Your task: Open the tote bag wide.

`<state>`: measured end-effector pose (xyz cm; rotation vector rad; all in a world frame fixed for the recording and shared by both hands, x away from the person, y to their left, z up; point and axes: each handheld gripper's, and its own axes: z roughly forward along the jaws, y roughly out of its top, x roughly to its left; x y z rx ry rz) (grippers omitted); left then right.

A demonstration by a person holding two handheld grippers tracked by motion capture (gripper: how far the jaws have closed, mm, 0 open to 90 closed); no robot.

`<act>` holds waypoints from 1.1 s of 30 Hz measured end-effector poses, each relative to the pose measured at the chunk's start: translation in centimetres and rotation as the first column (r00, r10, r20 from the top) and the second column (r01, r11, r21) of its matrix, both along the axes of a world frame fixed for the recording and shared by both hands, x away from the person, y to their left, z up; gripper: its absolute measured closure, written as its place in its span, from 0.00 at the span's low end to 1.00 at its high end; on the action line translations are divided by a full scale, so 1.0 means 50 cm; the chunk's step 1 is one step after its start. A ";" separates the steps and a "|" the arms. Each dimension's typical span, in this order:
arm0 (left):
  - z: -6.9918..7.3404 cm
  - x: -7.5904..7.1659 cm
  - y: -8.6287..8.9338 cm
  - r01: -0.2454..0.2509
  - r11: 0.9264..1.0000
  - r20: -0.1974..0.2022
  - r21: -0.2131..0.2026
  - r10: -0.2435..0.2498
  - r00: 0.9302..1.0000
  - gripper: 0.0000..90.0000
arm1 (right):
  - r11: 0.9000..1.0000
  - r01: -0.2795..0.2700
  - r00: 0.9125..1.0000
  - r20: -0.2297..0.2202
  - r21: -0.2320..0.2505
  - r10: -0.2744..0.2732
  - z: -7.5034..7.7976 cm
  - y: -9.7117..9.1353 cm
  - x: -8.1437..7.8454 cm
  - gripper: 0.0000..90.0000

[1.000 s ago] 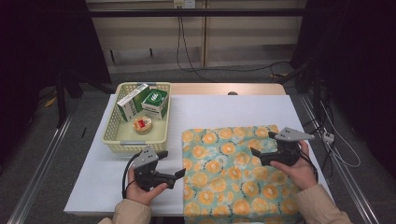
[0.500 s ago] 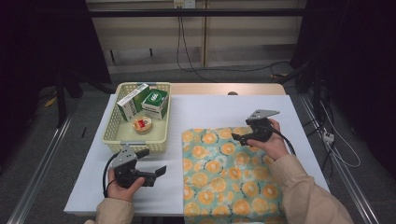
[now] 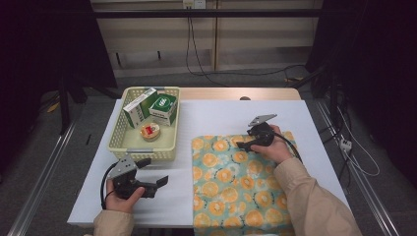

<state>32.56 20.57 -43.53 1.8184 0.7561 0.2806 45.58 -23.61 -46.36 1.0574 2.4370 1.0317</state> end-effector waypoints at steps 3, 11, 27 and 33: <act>-0.001 0.000 0.002 -0.008 1.000 0.002 0.006 0.008 1.000 0.05 | 0.999 -0.036 0.999 -0.006 0.011 0.036 0.006 0.001 -0.001 0.65; 0.002 -0.005 -0.007 0.001 1.000 0.011 0.010 -0.001 1.000 0.05 | 0.995 -0.064 0.995 -0.074 0.077 0.070 0.007 -0.002 -0.004 1.00; 0.004 -0.006 -0.008 0.012 1.000 0.014 0.014 -0.012 1.000 0.05 | 0.999 0.030 1.000 0.000 0.031 -0.030 0.022 0.001 0.030 0.48; 0.004 -0.005 -0.007 0.010 1.000 0.013 0.005 -0.010 1.000 0.05 | 1.000 0.011 0.999 -0.046 0.004 -0.011 0.007 0.008 0.051 0.41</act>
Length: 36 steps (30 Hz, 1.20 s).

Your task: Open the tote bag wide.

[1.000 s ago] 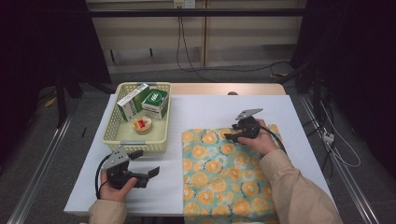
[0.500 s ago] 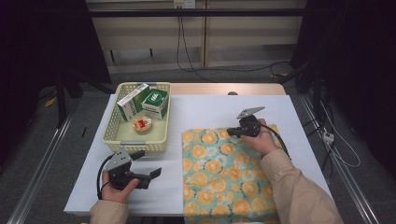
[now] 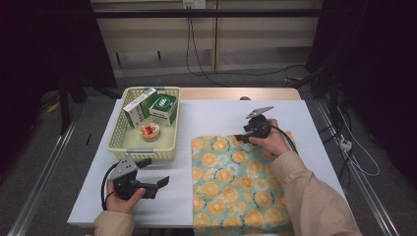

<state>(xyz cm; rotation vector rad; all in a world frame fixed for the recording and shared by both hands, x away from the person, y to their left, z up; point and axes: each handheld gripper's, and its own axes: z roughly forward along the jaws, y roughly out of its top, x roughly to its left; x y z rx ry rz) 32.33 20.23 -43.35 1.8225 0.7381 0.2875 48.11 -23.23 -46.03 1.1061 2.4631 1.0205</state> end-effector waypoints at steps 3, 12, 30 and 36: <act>-0.001 0.000 0.000 0.001 1.000 0.001 -0.001 -0.001 1.000 0.05 | 1.000 -0.014 1.000 -0.009 -0.015 0.014 0.005 -0.002 -0.003 0.53; 0.000 -0.002 -0.001 -0.003 1.000 0.003 -0.002 0.003 1.000 0.05 | 0.997 -0.069 0.997 -0.022 -0.017 0.069 0.010 -0.009 -0.015 0.85; 0.007 0.000 -0.010 0.010 1.000 0.002 -0.010 -0.010 1.000 0.05 | 0.999 0.045 0.998 0.047 0.031 -0.046 0.058 -0.032 0.050 1.00; 0.005 0.001 -0.016 0.010 1.000 -0.006 -0.016 -0.010 1.000 0.05 | 0.992 0.127 0.988 0.089 0.001 -0.127 0.078 -0.057 0.122 1.00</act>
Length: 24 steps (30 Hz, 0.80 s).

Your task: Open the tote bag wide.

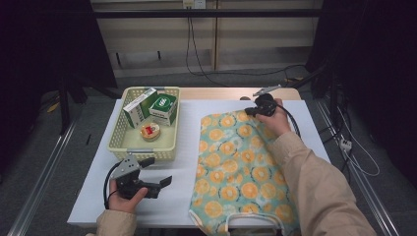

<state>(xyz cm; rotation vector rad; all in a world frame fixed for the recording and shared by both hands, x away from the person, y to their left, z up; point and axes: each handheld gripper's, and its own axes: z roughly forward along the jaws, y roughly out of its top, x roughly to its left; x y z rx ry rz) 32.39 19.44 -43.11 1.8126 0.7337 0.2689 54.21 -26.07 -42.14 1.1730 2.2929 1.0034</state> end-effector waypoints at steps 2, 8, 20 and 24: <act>-0.003 0.002 0.000 0.000 1.000 -0.003 0.004 0.000 1.000 0.05 | 0.999 0.046 0.999 0.020 0.000 -0.046 0.005 -0.009 0.021 1.00; -0.006 0.007 -0.008 0.004 1.000 -0.012 0.016 -0.004 1.000 0.05 | 0.972 0.203 0.975 0.066 0.122 -0.212 0.020 -0.040 0.068 0.82; -0.003 0.004 -0.018 0.034 0.999 -0.004 0.019 -0.034 0.999 0.05 | 0.998 -0.007 1.000 -0.013 0.066 0.008 0.025 -0.020 -0.067 0.37; 0.001 -0.005 -0.011 0.034 0.999 0.003 0.020 -0.034 0.999 0.05 | 0.992 -0.089 0.996 -0.022 0.085 0.091 0.026 -0.014 -0.148 0.34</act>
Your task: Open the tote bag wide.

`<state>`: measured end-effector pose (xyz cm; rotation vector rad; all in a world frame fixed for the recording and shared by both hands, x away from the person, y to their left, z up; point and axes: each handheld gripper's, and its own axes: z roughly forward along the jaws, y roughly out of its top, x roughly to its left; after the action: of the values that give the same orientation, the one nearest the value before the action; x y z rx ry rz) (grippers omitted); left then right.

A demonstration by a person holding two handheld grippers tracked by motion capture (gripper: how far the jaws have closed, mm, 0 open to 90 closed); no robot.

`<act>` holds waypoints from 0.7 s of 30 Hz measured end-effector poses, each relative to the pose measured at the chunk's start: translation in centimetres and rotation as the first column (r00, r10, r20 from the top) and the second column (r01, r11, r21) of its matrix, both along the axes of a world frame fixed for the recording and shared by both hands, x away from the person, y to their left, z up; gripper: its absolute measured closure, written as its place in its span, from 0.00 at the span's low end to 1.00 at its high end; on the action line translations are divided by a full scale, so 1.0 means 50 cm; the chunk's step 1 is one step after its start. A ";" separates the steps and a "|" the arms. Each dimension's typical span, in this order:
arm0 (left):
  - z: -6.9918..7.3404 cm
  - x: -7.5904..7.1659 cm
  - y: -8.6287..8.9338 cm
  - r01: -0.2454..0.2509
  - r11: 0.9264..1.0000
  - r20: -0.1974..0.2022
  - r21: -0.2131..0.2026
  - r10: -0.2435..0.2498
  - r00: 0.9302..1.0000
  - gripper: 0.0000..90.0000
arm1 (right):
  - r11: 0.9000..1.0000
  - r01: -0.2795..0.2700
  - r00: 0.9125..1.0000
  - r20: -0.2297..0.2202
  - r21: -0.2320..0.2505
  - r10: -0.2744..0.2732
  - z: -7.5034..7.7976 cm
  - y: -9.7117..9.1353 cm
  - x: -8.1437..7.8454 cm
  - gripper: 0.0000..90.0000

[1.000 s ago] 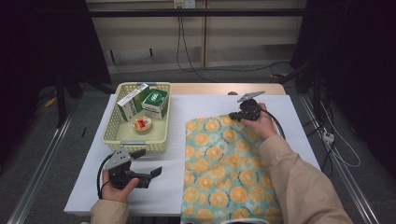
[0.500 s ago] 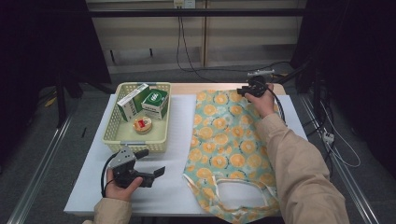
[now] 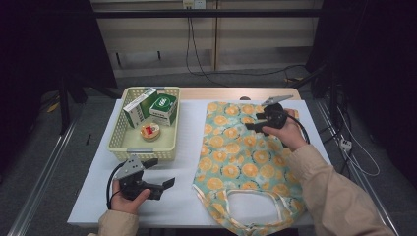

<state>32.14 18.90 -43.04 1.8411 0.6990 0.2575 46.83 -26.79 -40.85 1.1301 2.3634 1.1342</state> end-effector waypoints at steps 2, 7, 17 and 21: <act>0.001 -0.004 0.007 -0.010 1.000 0.004 -0.006 0.010 1.000 0.05 | 1.000 -0.016 1.000 -0.001 -0.002 0.016 0.000 0.002 -0.019 0.34; 0.004 -0.011 0.012 -0.026 1.000 0.004 -0.011 0.026 1.000 0.05 | 0.996 -0.088 0.996 0.001 -0.017 0.088 -0.010 0.013 -0.111 0.33; -0.001 -0.010 0.015 -0.034 0.999 0.002 -0.006 0.034 0.999 0.05 | 0.971 -0.238 0.971 0.009 -0.016 0.238 -0.047 0.048 -0.254 0.34; -0.004 -0.006 0.012 -0.034 0.999 -0.004 0.012 0.034 0.999 0.05 | 0.963 -0.269 0.963 0.006 -0.023 0.269 -0.054 0.054 -0.282 0.39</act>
<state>31.85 19.49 -43.24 1.8429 0.7338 0.2803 32.73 -24.09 -43.57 0.8113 2.5732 1.1904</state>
